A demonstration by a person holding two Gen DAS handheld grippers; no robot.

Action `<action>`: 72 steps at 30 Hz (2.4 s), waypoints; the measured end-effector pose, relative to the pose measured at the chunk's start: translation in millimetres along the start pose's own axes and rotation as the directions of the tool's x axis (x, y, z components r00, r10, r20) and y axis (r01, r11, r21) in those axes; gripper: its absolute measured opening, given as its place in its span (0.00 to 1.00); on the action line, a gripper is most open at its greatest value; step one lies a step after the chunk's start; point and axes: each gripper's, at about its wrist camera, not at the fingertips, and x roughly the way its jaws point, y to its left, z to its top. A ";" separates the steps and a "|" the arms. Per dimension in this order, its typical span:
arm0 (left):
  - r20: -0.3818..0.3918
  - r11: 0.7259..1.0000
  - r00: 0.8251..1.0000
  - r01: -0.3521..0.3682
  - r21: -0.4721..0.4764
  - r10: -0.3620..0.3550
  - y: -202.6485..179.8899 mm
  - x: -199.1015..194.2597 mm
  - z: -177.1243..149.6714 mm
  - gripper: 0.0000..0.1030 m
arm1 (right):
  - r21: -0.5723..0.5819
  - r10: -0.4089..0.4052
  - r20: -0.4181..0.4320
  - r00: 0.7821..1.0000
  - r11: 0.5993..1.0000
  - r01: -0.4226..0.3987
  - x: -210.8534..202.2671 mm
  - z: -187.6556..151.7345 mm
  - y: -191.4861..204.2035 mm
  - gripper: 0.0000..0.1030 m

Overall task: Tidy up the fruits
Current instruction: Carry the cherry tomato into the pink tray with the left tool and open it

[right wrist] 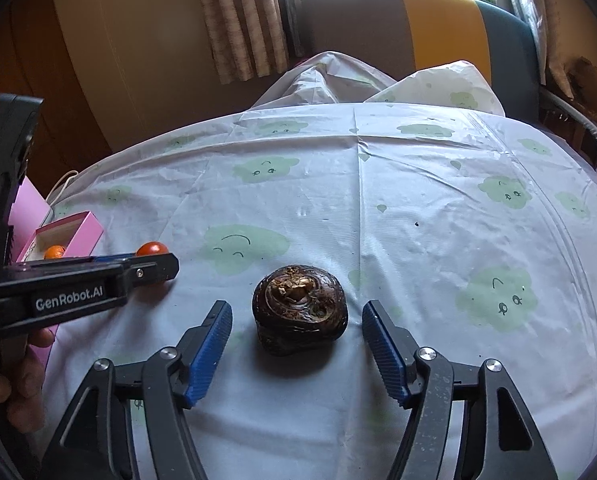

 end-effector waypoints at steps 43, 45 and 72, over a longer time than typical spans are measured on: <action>0.176 0.990 0.983 -0.070 0.120 0.048 -14.6 -32.4 -87.8 0.26 | -0.089 -0.096 -0.002 0.995 0.991 0.095 -16.4 -31.3 19.7 0.46; 0.161 0.990 0.986 -0.062 0.126 0.042 -14.4 -33.7 -86.2 0.25 | -0.094 -0.100 0.001 0.995 0.991 0.100 -16.6 -31.8 20.3 0.45; 0.288 0.974 0.933 -0.187 -0.125 0.216 93.7 -147.6 -87.9 0.25 | -0.127 -0.133 0.011 0.991 0.983 0.134 -17.7 -32.8 25.5 0.45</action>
